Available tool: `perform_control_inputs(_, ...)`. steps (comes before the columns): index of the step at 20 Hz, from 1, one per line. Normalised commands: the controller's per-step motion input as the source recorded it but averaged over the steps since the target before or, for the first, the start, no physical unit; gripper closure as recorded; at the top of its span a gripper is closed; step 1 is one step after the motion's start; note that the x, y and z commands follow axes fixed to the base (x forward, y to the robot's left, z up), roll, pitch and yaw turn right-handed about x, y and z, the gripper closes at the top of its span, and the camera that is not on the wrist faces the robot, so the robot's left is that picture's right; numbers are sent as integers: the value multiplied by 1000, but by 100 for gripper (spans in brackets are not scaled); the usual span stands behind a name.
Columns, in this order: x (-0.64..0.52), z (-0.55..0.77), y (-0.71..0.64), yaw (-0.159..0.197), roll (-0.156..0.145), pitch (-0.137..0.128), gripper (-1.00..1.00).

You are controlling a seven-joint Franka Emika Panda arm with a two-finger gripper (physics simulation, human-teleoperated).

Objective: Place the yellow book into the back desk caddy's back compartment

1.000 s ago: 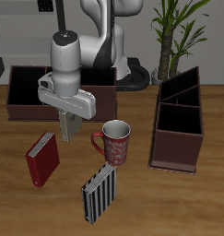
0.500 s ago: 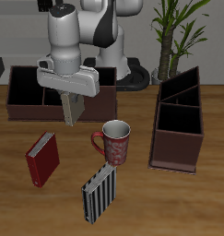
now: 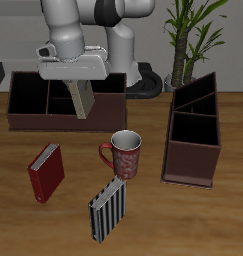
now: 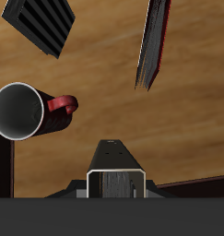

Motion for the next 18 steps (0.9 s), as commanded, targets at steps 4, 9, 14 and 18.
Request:
perform_control_inputs(4,-167,213,-108,60,72,-3,100)
perform_control_inputs(9,-119,122,-288,65,77,6,100)
perform_control_inputs(14,-132,109,-374,51,-59,-57,100)
perform_control_inputs(18,-142,174,-301,5,-78,-81,100)
